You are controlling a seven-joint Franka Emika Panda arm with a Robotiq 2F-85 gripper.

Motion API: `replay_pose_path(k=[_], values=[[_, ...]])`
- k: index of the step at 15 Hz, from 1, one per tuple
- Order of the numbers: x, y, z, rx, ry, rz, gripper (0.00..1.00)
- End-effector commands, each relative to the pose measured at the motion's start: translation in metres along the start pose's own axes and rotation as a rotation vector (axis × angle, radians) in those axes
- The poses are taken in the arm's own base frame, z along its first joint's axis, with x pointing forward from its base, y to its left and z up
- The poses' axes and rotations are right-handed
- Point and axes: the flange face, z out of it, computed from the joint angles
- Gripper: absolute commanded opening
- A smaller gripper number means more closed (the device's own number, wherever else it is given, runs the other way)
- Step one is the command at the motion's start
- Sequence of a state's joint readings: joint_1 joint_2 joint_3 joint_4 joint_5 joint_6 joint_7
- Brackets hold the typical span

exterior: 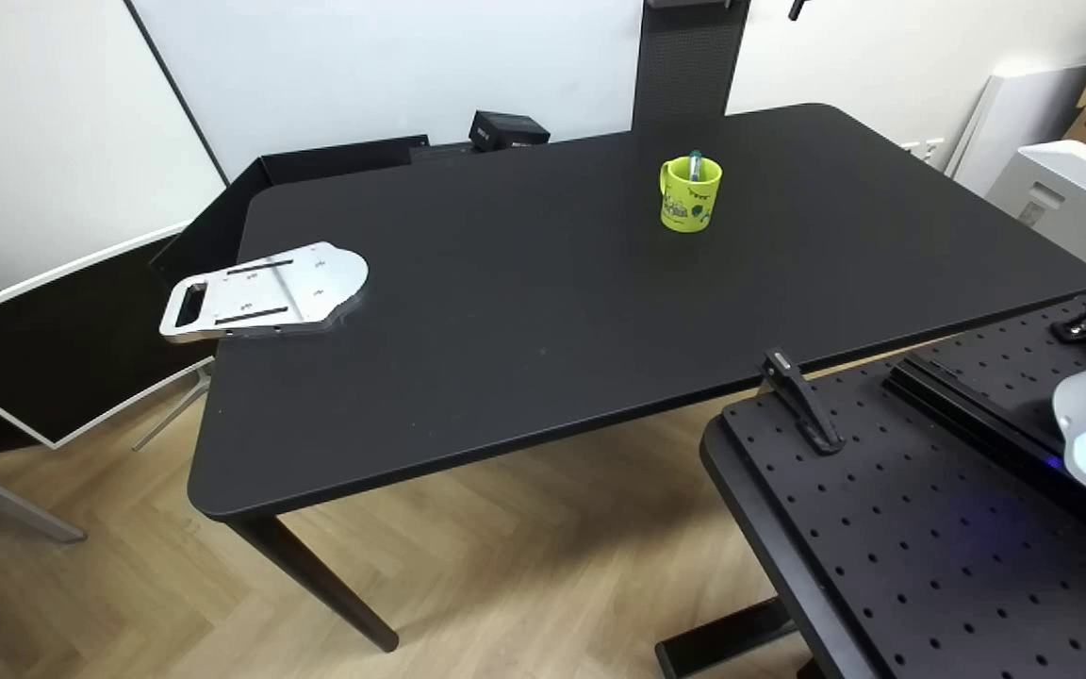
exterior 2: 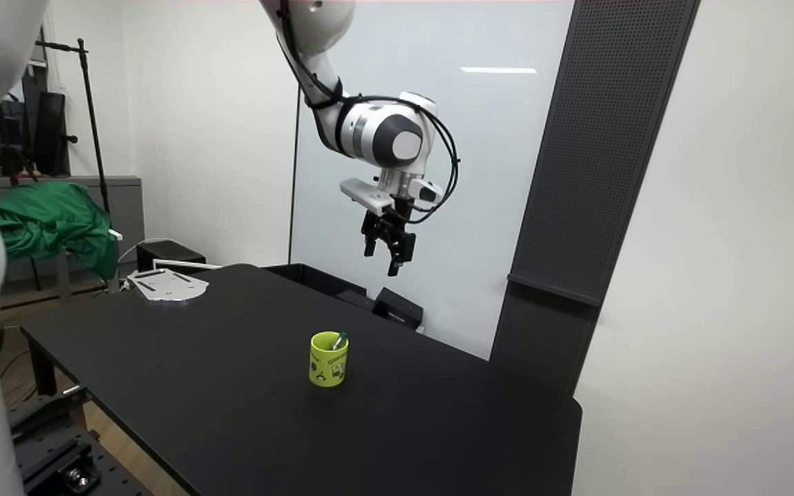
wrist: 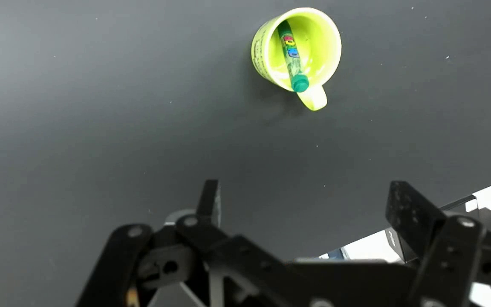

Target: Pick the marker from the cup and put it on the table

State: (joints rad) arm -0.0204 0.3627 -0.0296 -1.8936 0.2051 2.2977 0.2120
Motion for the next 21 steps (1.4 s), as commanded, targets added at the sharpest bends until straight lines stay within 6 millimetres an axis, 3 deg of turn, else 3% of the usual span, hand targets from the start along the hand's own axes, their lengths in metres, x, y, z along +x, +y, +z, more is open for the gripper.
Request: replay_pose_path(k=[1,6,13,14,21], values=[[0.023,-0.013,0.017,0.012,-0.07,0.051,1.0],[0.031,-0.026,0.042,0.01,-0.136,0.049,1.0],[0.027,-0.045,0.073,0.003,-0.193,0.032,1.0],[0.021,-0.038,0.071,-0.004,-0.175,0.001,1.0],[0.02,-0.038,0.076,-0.007,-0.18,-0.005,1.0]])
